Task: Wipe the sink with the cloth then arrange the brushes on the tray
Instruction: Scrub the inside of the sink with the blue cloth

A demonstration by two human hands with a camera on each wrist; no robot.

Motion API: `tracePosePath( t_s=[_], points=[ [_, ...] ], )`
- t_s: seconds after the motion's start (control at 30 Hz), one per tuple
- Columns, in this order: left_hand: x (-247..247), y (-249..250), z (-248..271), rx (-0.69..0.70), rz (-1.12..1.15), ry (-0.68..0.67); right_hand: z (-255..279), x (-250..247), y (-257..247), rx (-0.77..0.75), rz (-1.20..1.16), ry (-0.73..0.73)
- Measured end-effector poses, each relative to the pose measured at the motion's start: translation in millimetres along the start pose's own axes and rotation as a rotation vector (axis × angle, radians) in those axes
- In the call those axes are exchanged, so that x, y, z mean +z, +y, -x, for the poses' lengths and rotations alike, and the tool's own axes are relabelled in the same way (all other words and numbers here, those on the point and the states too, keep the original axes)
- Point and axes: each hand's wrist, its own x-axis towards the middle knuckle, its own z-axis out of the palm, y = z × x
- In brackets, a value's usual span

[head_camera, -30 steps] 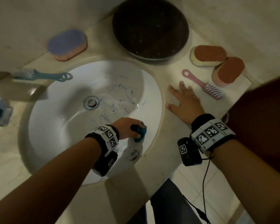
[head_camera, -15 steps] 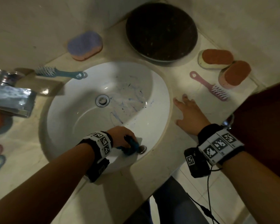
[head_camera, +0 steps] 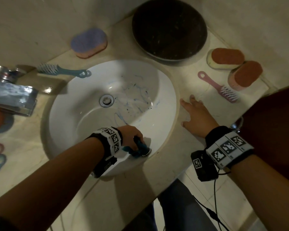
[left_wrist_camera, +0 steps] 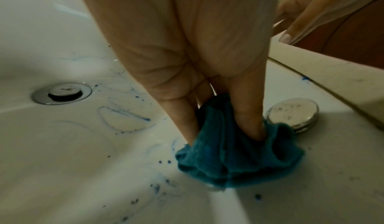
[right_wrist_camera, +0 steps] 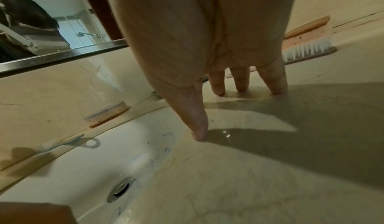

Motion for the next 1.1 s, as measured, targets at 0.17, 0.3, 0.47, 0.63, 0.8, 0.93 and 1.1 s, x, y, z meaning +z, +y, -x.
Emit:
tracePosePath(
  t_s=[0.17, 0.3, 0.47, 0.63, 0.8, 0.93, 1.1],
  points=[
    [0.8, -8.8, 3.4, -0.018, -0.043, -0.085, 0.2, -1.7, -1.8, 0.01, -0.004, -0.003],
    [1.4, -16.3, 8.0, -0.037, -0.073, -0.171, -0.1, -1.5, -1.8, 0.013, -0.005, -0.005],
    [13.2, -19.3, 8.8, 0.008, -0.125, -0.143, -0.2, -1.2, -2.0, 0.023, -0.026, -0.01],
    [17.2, -25.4, -2.4, 0.019, -0.162, -0.017, 0.4, -1.0, -2.2, 0.019, -0.033, -0.007],
    [8.7, -27.7, -17.2, -0.051, -0.037, 0.198, 2.0, -8.8, -2.2, 0.014, -0.023, 0.003],
    [-20.2, -13.1, -26.3, -0.072, 0.168, 0.439, -7.1, -28.8, -1.5, 0.002, 0.01, 0.047],
    [-58.0, 13.9, -55.3, -0.043, 0.34, 0.634, -38.4, -50.0, -12.4, -0.089, 0.119, 0.122]
  ],
)
